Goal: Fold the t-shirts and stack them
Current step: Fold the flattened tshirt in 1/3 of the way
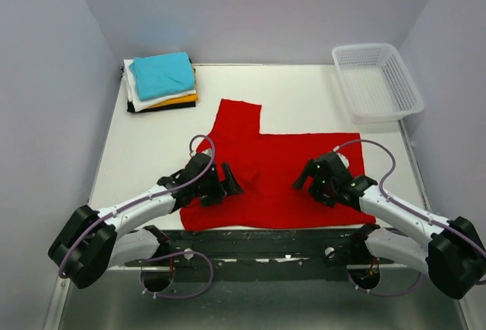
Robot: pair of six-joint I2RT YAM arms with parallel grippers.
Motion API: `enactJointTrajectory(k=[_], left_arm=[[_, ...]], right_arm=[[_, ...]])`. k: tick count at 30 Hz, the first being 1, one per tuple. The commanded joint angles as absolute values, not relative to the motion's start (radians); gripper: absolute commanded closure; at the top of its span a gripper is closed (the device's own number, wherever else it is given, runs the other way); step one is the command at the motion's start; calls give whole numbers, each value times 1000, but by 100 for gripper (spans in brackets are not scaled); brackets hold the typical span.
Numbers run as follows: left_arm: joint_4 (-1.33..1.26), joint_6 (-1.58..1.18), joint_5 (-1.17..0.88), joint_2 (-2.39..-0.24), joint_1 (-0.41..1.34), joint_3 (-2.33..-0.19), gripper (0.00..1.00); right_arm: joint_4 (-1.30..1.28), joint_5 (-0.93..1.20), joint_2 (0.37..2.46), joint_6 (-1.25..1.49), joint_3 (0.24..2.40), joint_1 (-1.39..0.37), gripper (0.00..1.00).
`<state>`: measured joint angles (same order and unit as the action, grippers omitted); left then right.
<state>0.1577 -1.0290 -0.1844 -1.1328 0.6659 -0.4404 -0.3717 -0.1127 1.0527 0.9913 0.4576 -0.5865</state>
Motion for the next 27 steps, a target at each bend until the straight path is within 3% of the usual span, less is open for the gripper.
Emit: enactJointTrajectory(k=[1, 16, 27], left_arm=[[299, -1048, -103, -1129, 673, -410, 1], [390, -1012, -98, -963, 681, -436, 1], [440, -853, -37, -1069, 623, -678, 1]], right_arm=[[-615, -50, 1011, 1038, 421, -595, 0], [-653, -274, 994, 886, 655, -595, 0], [-496, -326, 1010, 768, 690, -595, 0]])
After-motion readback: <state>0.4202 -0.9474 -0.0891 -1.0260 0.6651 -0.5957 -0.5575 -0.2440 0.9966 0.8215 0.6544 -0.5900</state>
